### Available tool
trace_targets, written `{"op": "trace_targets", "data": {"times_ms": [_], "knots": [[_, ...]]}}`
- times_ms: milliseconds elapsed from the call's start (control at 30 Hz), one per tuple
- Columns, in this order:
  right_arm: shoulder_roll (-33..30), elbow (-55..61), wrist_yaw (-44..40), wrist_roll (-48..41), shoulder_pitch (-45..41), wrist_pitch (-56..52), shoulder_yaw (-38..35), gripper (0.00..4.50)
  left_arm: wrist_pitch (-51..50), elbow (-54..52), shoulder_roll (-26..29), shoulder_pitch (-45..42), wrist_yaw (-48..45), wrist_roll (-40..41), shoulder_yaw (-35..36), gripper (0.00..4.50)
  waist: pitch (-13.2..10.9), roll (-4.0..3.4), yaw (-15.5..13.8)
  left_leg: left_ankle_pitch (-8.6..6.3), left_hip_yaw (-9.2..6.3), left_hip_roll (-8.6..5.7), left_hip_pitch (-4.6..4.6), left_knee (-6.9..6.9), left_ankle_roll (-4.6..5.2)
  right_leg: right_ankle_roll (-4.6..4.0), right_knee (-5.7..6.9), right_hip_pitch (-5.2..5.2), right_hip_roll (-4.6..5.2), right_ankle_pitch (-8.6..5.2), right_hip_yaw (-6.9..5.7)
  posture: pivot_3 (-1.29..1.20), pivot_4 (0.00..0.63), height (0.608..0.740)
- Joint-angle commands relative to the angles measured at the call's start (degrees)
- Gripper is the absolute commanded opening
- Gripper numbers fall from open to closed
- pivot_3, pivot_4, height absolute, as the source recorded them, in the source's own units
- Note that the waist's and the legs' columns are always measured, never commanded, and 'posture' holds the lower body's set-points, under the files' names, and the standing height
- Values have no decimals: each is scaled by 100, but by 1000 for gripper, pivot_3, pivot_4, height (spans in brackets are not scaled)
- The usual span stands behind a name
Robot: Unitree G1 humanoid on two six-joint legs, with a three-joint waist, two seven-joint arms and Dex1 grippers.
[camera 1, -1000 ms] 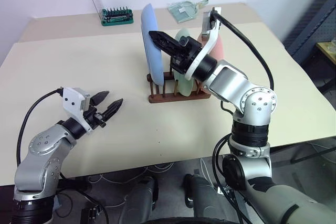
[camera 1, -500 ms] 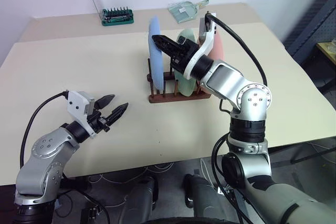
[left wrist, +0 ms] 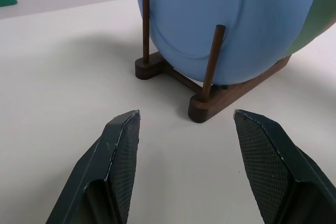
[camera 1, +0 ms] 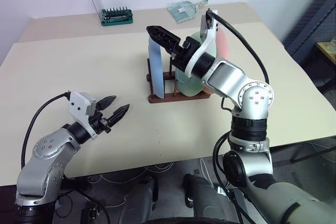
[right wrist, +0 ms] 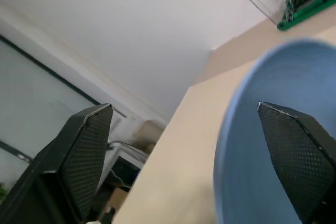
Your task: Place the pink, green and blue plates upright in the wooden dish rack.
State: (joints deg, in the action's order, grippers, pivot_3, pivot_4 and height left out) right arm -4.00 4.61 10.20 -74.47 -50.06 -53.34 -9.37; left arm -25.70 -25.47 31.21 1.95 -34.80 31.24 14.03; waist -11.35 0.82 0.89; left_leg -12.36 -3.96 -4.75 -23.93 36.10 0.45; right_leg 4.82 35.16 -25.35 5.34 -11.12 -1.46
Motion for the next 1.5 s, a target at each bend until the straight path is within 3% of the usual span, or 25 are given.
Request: {"op": "trace_targets", "data": {"times_ms": [33, 200, 267, 333, 433, 567, 700, 800, 1100, 1500], "knots": [[-198, 346, -324, 218, -280, 67, 78, 4463, 46, -155, 23, -42, -31, 39, -8, 2930, 0, 0, -2, 0, 0, 1, 0, 0, 0, 0, 0, 0, 0, 0, 0, 0, 150, 740], [-443, 419, -662, 566, -389, 96, 166, 4463, 48, -144, 22, -46, -30, 41, -20, 2930, 0, 0, -4, 0, 0, 1, -1, 0, 0, 0, -3, 1, 1, 0, -1, 0, 150, 740], [-1140, 768, -1302, 1068, -598, 206, 269, 4236, 23, -181, 47, -10, -83, 68, -48, 2930, -2, -4, -9, 0, 0, 1, -2, 0, 0, 0, -3, 0, 1, 0, -1, 0, 150, 740], [-1989, 1107, -2054, 1648, -615, 336, 479, 3603, -23, -249, 141, 68, -208, 73, -127, 2930, -7, -11, -50, 0, 1, -1, -12, 5, 1, 1, -7, -2, 4, -1, -7, 0, 150, 740], [-3411, 1455, -3291, 2583, -207, 740, 793, 2112, -55, -444, 465, 270, -538, -91, -475, 2930, -4, -6, -77, -6, 3, -3, -25, 8, 10, 8, -26, 0, 9, -7, -18, 0, 150, 740], [-4265, 1521, -4181, 3288, 256, 1245, 845, 56, -25, -590, 587, 252, -698, -104, -762, 2930, -4, -5, -13, -11, 20, 7, -26, 2, 16, 4, -54, 6, 22, -8, -14, 0, 150, 740], [-5523, 1778, -5062, 4290, 1329, 1861, 767, 56, -64, -683, 459, -225, -820, -128, -1357, 2930, -6, -11, -121, -11, 44, 36, -42, 8, 17, -8, -91, 8, 24, 11, -35, 0, 150, 740], [-5800, 1949, -5173, 4644, 1818, 1950, 756, 56, -71, -543, 377, -468, -873, -207, -1635, 2930, -5, -10, -151, -13, 55, 38, -44, 10, 20, -9, -97, 7, 23, 19, -34, 0, 150, 740], [-5552, 2120, -5260, 5142, 2096, 1999, 849, 56, 73, -311, 345, -587, -1031, -307, -1725, 2930, -6, -11, -167, -14, 67, 56, -43, 14, 21, -14, -100, 5, 20, 26, -35, 0, 150, 740], [-4897, 2015, -5544, 5446, 1580, 2127, 1203, 56, -17, -563, 252, -404, -776, -322, -1633, 2930, -5, -10, -166, -14, 67, 55, -43, 17, 21, -16, -101, 7, 19, 32, -35, 0, 150, 740]]}}
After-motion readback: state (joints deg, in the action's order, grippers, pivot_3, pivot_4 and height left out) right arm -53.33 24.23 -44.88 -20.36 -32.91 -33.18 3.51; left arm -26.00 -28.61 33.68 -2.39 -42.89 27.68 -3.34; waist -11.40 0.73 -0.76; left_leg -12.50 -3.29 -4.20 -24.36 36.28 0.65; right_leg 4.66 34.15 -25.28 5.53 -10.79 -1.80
